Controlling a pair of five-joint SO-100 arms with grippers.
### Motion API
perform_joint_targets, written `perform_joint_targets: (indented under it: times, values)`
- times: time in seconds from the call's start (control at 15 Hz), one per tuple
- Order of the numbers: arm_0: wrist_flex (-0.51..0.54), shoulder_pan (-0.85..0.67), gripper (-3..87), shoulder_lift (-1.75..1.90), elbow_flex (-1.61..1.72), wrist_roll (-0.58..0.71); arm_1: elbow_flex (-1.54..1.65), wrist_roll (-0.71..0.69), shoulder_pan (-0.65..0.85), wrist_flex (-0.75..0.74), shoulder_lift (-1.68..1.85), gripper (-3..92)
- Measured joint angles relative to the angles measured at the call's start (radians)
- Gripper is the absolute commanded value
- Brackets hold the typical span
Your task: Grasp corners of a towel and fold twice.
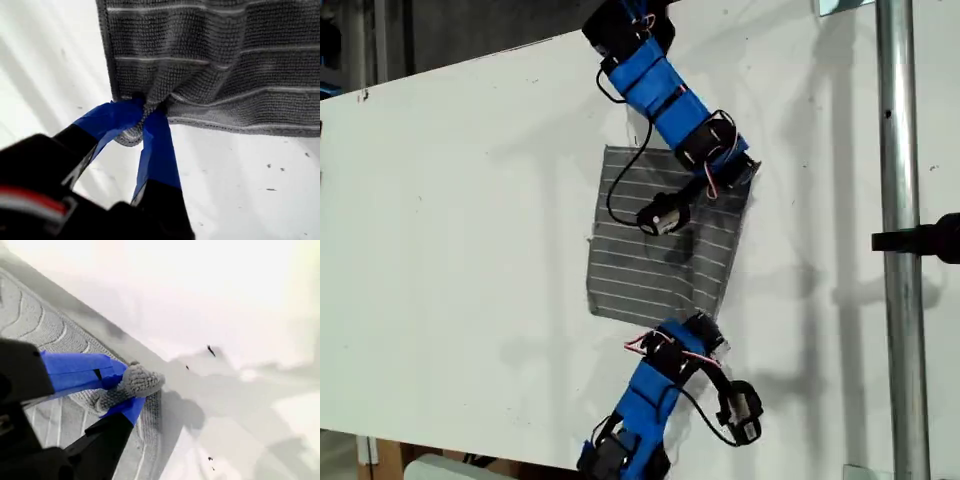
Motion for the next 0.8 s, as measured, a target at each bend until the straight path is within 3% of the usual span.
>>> perform_joint_targets:
  times: [0.2, 0.4, 0.6, 0.8]
  values:
    - [0.021, 0.046, -2.9, 0.137, -0.005, -0.107, -0.11, -0.003, -0.051, -0.018, 0.046, -0.2]
    - [0.06, -0.031, -2.9, 0.172, 0.049, -0.12, -0.028, -0.015, 0.049, 0.074, 0.141, -0.2]
    - [0.066, -0.219, -2.9, 0.262, 0.138, 0.025, 0.184, -0.104, 0.247, 0.196, 0.337, -0.2]
    - [0.064, -0.454, -2.9, 0.319, 0.213, 0.221, 0.41, -0.267, 0.454, 0.218, 0.563, -0.2]
